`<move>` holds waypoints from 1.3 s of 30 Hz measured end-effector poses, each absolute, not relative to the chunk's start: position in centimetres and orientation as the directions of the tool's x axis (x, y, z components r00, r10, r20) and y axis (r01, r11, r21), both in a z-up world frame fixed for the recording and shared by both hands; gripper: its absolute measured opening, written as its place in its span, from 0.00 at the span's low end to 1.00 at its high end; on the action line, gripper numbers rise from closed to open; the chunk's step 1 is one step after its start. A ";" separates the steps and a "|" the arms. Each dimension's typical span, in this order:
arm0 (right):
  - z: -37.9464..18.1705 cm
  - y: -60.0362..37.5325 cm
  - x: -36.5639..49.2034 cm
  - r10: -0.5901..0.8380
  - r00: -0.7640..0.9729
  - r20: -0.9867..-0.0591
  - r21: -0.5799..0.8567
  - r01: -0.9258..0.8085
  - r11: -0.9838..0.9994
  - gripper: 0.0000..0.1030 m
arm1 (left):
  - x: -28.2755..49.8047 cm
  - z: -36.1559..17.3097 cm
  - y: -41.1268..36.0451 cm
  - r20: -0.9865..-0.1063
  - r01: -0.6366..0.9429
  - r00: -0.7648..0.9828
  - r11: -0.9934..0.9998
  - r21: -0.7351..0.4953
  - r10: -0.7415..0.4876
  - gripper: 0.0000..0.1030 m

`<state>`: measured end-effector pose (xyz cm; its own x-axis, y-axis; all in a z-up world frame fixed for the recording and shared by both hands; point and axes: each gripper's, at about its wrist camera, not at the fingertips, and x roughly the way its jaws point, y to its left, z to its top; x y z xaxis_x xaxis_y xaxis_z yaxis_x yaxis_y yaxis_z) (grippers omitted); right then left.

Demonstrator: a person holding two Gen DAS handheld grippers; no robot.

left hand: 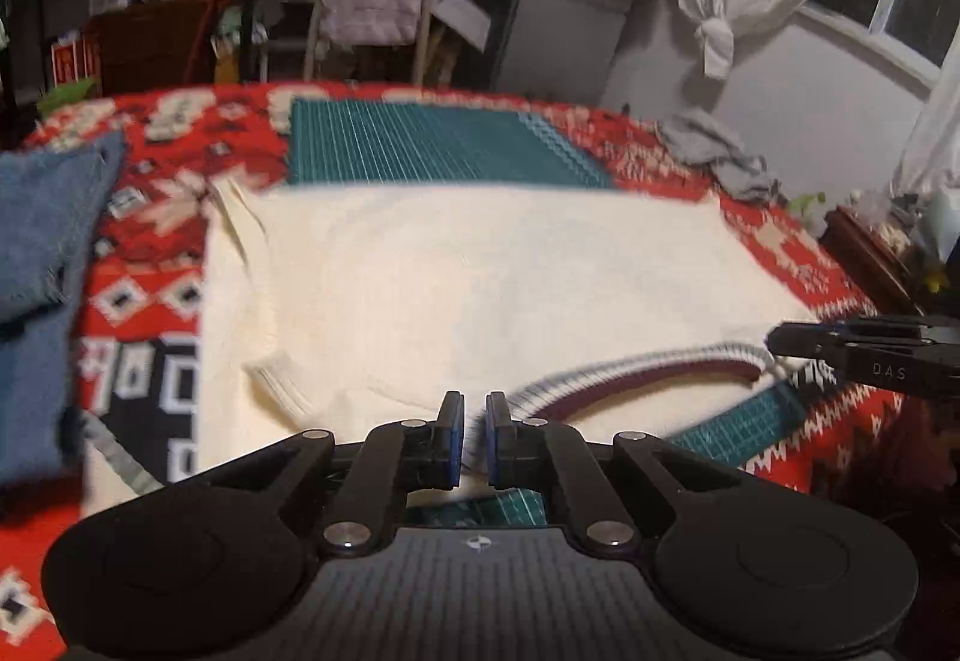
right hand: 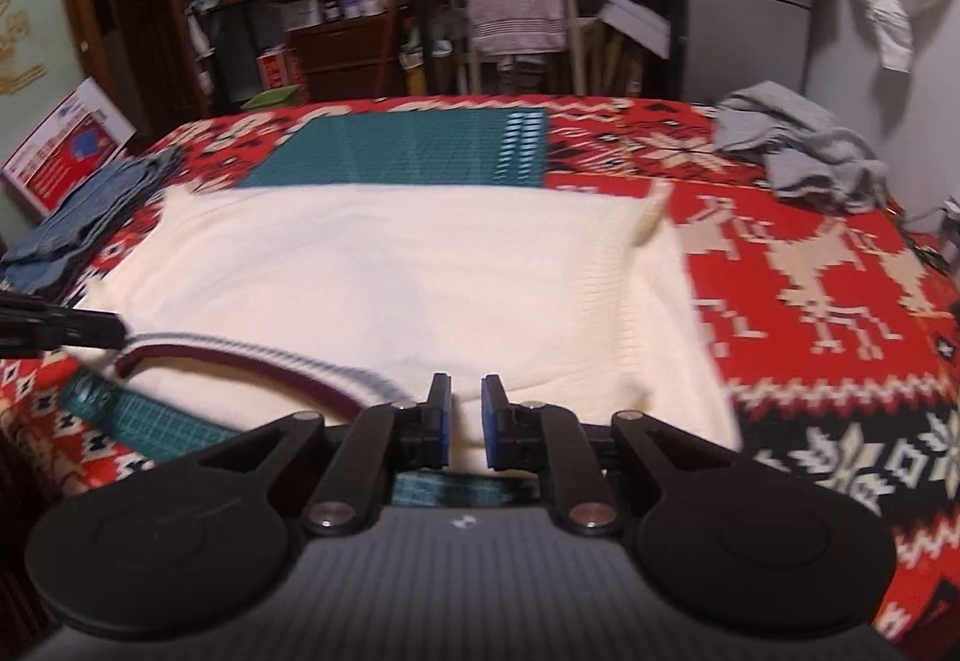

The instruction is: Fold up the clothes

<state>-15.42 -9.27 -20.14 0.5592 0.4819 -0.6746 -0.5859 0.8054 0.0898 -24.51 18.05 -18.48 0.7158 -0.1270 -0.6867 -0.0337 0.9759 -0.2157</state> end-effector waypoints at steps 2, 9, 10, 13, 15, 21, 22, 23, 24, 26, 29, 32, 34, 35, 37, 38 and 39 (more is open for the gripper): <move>-20.6 -9.1 -15.9 0.476 0.560 -0.678 0.080 -0.587 0.805 0.12 | -24.6 -18.7 18.0 -0.689 -0.038 0.713 0.974 -0.222 -0.130 0.06; -20.3 -10.7 -16.3 0.464 0.542 -0.701 0.106 -0.564 0.819 0.12 | -25.6 -18.5 18.2 -0.689 -0.059 0.714 0.971 -0.232 -0.121 0.05; -20.1 -11.0 -16.2 0.466 0.541 -0.700 0.116 -0.558 0.822 0.13 | -25.8 -18.4 18.1 -0.689 -0.063 0.715 0.971 -0.230 -0.117 0.05; -19.4 -11.5 -16.1 0.476 0.548 -0.688 0.133 -0.550 0.825 0.22 | -26.2 -17.8 17.8 -0.675 -0.070 0.730 0.972 -0.224 -0.103 0.06; -19.0 -11.4 -16.1 0.480 0.557 -0.678 0.124 -0.557 0.821 0.23 | -26.4 -17.2 17.8 -0.653 -0.074 0.753 0.973 -0.217 -0.089 0.06; -19.0 -11.1 -15.1 0.469 0.572 -0.673 0.112 -0.548 0.829 0.23 | -24.8 -17.6 20.0 -0.656 -0.150 0.755 0.970 -0.192 -0.014 0.06; -19.1 -11.1 -14.9 0.466 0.573 -0.674 0.113 -0.544 0.831 0.23 | -24.6 -18.1 20.6 -0.671 -0.181 0.742 0.965 -0.189 0.008 0.06; -19.2 -11.1 -14.7 0.462 0.575 -0.675 0.111 -0.540 0.834 0.23 | -24.5 -18.4 21.1 -0.680 -0.206 0.733 0.959 -0.193 0.020 0.06; -19.3 -11.2 -14.6 0.457 0.578 -0.676 0.107 -0.537 0.837 0.23 | -24.7 -18.7 21.5 -0.681 -0.221 0.732 0.953 -0.209 0.020 0.06; -19.5 -11.4 -14.3 0.448 0.580 -0.680 0.105 -0.528 0.843 0.23 | -25.1 -19.0 22.2 -0.683 -0.248 0.730 0.940 -0.235 0.022 0.04; -19.8 -11.8 -13.9 0.439 0.580 -0.687 0.109 -0.515 0.850 0.23 | -25.8 -19.0 22.3 -0.687 -0.270 0.726 0.934 -0.234 0.037 0.03; -19.8 -12.2 -13.6 0.435 0.581 -0.688 0.113 -0.506 0.855 0.23 | -26.2 -18.8 22.1 -0.693 -0.285 0.720 0.929 -0.235 0.045 0.03; -19.6 -12.4 -13.6 0.429 0.593 -0.681 0.107 -0.499 0.860 0.23 | -26.3 -18.7 22.1 -0.697 -0.293 0.715 0.926 -0.236 0.049 0.03; -19.4 -12.5 -13.6 0.428 0.599 -0.676 0.105 -0.496 0.862 0.23 | -26.4 -18.7 22.0 -0.699 -0.295 0.713 0.927 -0.232 0.052 0.03; -19.1 -12.8 -13.5 0.425 0.611 -0.668 0.102 -0.491 0.865 0.23 | -26.6 -18.5 21.9 -0.702 -0.298 0.710 0.928 -0.224 0.058 0.03; -19.1 -13.0 -13.5 0.422 0.614 -0.667 0.100 -0.487 0.867 0.22 | -26.8 -18.4 21.9 -0.703 -0.300 0.709 0.928 -0.221 0.062 0.03; -19.1 -13.3 -13.3 0.419 0.615 -0.669 0.102 -0.482 0.870 0.20 | -26.9 -18.3 21.9 -0.702 -0.302 0.710 0.927 -0.222 0.063 0.03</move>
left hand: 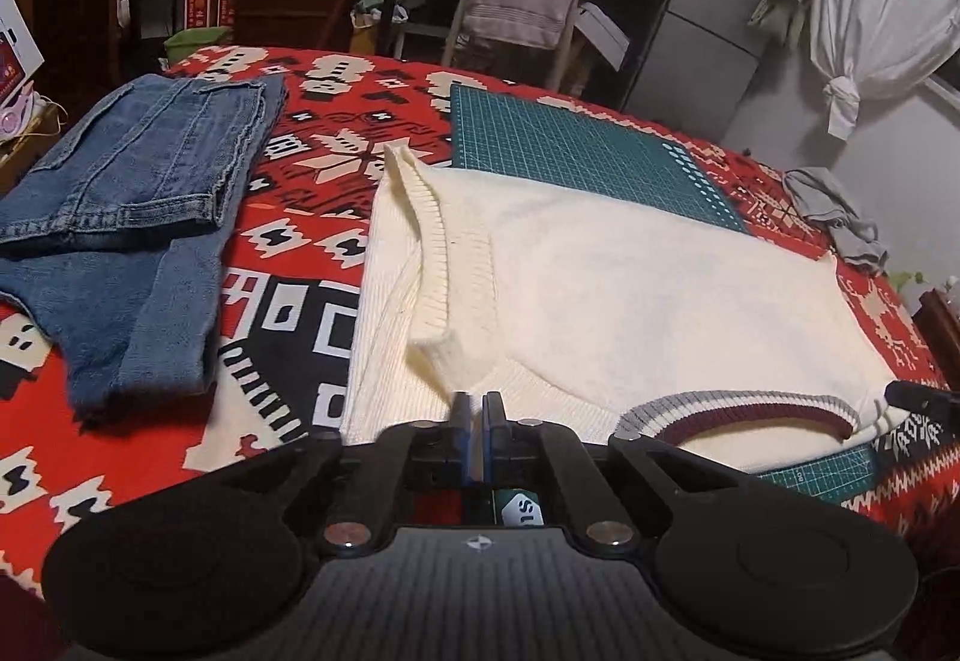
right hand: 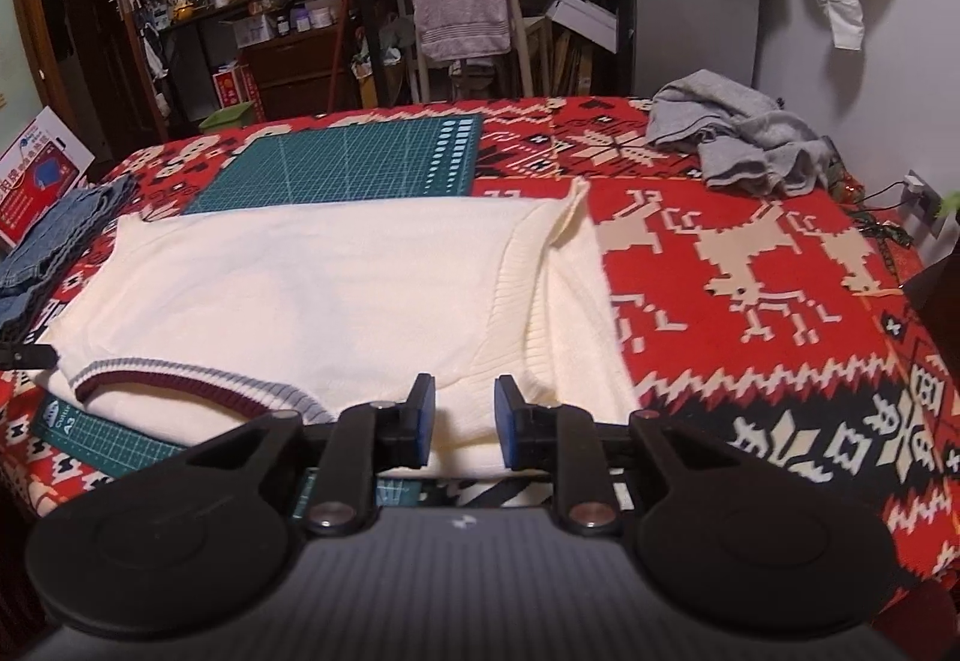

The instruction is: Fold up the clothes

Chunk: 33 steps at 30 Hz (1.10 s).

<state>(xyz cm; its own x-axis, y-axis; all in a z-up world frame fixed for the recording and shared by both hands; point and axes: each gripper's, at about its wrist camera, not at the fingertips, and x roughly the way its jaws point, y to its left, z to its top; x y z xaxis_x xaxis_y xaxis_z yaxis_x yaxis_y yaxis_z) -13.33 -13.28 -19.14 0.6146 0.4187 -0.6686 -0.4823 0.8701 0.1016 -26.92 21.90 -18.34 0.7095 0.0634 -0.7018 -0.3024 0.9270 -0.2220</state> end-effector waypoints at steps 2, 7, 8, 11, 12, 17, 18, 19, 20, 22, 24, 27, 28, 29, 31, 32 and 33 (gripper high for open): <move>-19.3 -13.8 -13.1 0.414 0.610 -0.676 0.115 -0.467 0.877 0.15 | -27.3 -18.2 22.0 -0.697 -0.302 0.715 0.924 -0.236 0.056 0.03; -19.3 -15.0 -12.8 0.398 0.616 -0.680 0.138 -0.426 0.894 0.15 | -27.6 -17.4 21.8 -0.682 -0.287 0.731 0.924 -0.253 0.040 0.04; -19.1 -15.1 -12.8 0.399 0.621 -0.674 0.140 -0.423 0.895 0.15 | -27.6 -17.2 21.7 -0.677 -0.282 0.735 0.925 -0.256 0.036 0.04; -18.5 -15.0 -12.7 0.417 0.630 -0.655 0.148 -0.435 0.888 0.10 | -27.3 -16.6 21.3 -0.658 -0.254 0.753 0.931 -0.262 0.020 0.04; -18.4 -14.7 -12.7 0.428 0.628 -0.651 0.150 -0.446 0.882 0.10 | -26.9 -16.5 21.2 -0.653 -0.243 0.757 0.935 -0.260 0.015 0.04; -19.1 -12.7 -12.4 0.450 0.600 -0.661 0.150 -0.481 0.864 0.07 | -25.0 -16.9 21.2 -0.650 -0.225 0.760 0.940 -0.255 0.006 0.04; -19.6 -12.5 -12.2 0.445 0.594 -0.670 0.154 -0.476 0.866 0.07 | -24.7 -17.1 21.4 -0.653 -0.231 0.757 0.940 -0.250 0.012 0.04; -20.1 -12.6 -12.1 0.436 0.587 -0.682 0.157 -0.465 0.871 0.07 | -24.5 -17.5 21.7 -0.660 -0.239 0.751 0.939 -0.247 0.018 0.04; -20.5 -12.7 -12.0 0.425 0.581 -0.694 0.159 -0.452 0.878 0.07 | -24.5 -17.8 22.0 -0.671 -0.252 0.741 0.937 -0.243 0.025 0.04; -20.8 -13.2 -12.1 0.421 0.580 -0.697 0.161 -0.445 0.881 0.04 | -24.7 -18.5 22.4 -0.690 -0.274 0.723 0.931 -0.239 0.035 0.04; -20.9 -13.8 -12.3 0.416 0.580 -0.701 0.159 -0.442 0.883 0.04 | -25.3 -18.7 22.7 -0.688 -0.277 0.725 0.928 -0.250 0.031 0.04; -20.4 -14.2 -12.7 0.410 0.581 -0.703 0.158 -0.435 0.887 0.07 | -26.1 -18.6 22.9 -0.688 -0.285 0.725 0.923 -0.259 0.031 0.04; -20.1 -14.2 -12.9 0.418 0.583 -0.697 0.160 -0.442 0.883 0.07 | -26.2 -18.4 22.7 -0.681 -0.278 0.732 0.923 -0.267 0.023 0.04; -19.8 -14.0 -13.1 0.431 0.584 -0.688 0.164 -0.454 0.876 0.07 | -26.4 -18.2 22.5 -0.674 -0.270 0.738 0.923 -0.275 0.015 0.05; -19.3 -12.9 -13.6 0.458 0.577 -0.677 0.164 -0.488 0.857 0.07 | -26.4 -17.6 21.9 -0.657 -0.231 0.754 0.929 -0.290 -0.017 0.05; -19.2 -12.2 -13.8 0.471 0.571 -0.672 0.159 -0.509 0.846 0.08 | -26.2 -17.4 21.3 -0.650 -0.208 0.759 0.933 -0.293 -0.035 0.05; -19.1 -11.5 -14.0 0.483 0.566 -0.668 0.154 -0.530 0.834 0.07 | -25.9 -17.2 20.7 -0.647 -0.185 0.761 0.938 -0.292 -0.051 0.05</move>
